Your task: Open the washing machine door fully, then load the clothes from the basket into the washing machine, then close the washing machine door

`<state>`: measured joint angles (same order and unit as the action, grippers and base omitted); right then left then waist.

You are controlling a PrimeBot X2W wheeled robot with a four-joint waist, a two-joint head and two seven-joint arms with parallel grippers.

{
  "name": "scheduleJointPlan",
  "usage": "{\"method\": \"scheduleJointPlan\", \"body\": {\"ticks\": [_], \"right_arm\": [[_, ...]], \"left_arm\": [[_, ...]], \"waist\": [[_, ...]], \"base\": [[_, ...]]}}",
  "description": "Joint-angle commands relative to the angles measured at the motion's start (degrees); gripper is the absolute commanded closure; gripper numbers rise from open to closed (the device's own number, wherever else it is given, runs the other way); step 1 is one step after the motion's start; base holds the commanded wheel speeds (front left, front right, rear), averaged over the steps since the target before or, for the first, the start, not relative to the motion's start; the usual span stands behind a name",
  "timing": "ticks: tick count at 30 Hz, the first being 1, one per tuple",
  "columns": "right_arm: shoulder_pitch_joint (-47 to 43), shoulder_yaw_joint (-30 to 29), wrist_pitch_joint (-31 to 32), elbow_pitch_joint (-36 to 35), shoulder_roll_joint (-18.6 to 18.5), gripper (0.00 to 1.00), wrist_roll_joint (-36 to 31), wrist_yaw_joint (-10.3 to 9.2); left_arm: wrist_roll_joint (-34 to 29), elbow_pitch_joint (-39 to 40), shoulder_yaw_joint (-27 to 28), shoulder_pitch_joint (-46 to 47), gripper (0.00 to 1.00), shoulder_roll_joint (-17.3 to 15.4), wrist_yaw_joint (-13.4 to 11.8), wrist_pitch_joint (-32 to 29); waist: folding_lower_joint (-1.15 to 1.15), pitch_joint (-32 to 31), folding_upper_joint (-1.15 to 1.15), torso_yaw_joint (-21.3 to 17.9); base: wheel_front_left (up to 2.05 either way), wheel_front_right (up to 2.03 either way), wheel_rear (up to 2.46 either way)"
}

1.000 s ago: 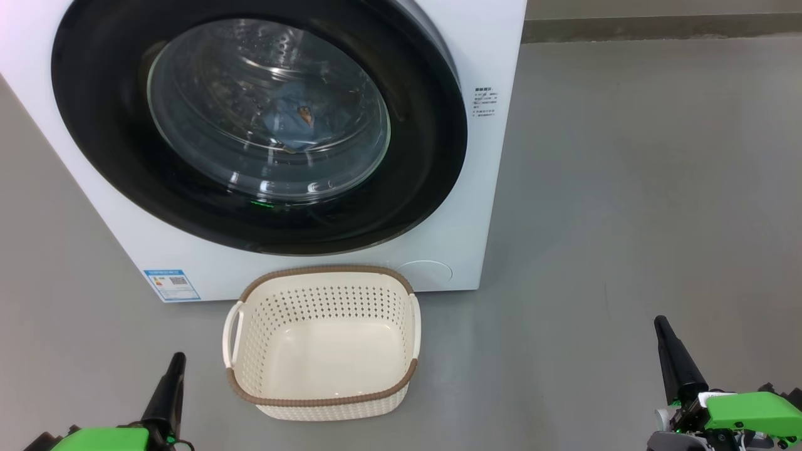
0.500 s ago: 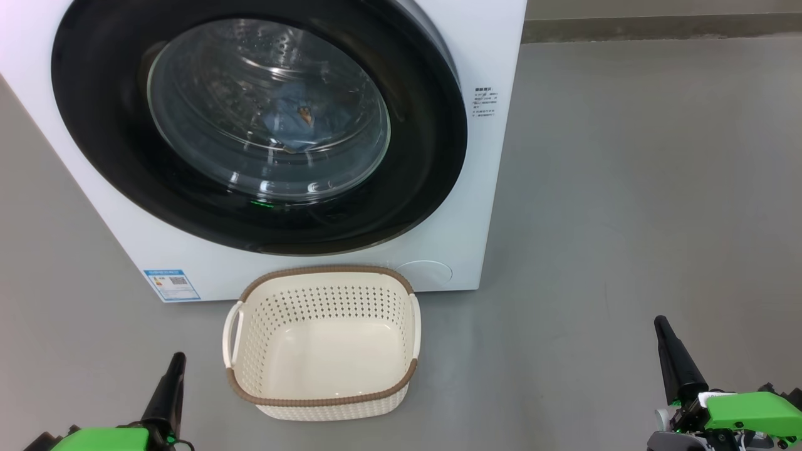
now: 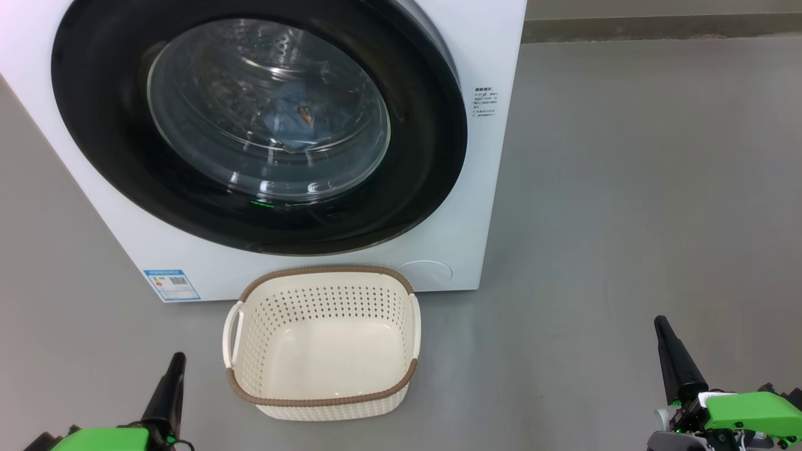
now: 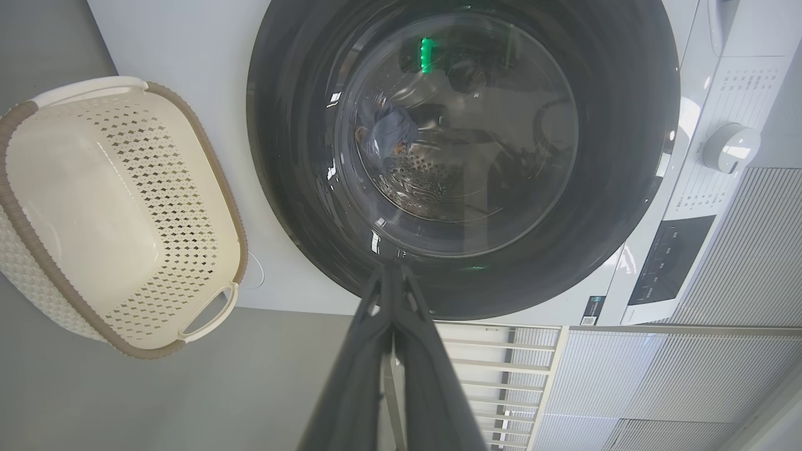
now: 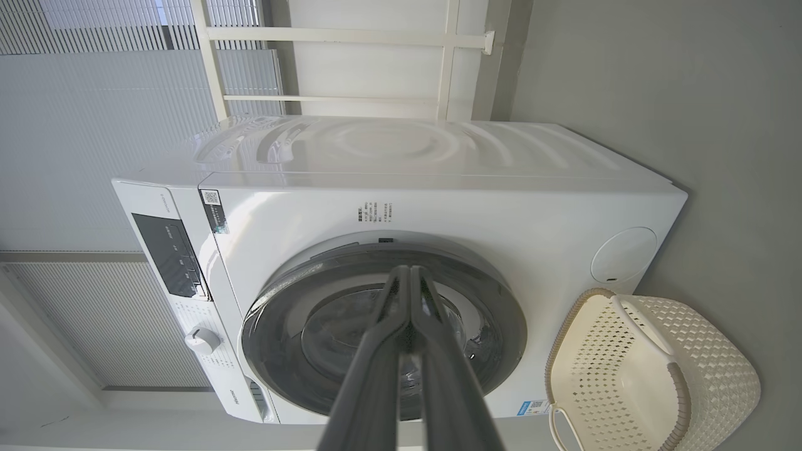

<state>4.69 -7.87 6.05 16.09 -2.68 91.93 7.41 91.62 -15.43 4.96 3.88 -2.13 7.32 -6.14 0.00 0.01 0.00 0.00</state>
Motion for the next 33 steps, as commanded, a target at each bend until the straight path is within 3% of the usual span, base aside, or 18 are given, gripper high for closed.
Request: {"method": "scheduleJointPlan", "body": {"ticks": [1,33], "right_arm": [[2.0,1.2,0.5,-1.7,-0.2,1.00,0.1,0.08],[2.0,1.2,0.5,-1.7,-0.2,1.00,0.1,0.08]], "left_arm": [[0.5,1.0,1.7,2.8,1.00,-0.8,0.1,-0.4],[0.5,1.0,1.7,2.8,1.00,-0.8,0.1,-0.4]], "waist": [[0.00,0.0,0.00,0.0],[0.00,0.0,0.00,0.0]], "base": [[0.00,0.00,0.00],[0.00,0.00,0.00]]}}
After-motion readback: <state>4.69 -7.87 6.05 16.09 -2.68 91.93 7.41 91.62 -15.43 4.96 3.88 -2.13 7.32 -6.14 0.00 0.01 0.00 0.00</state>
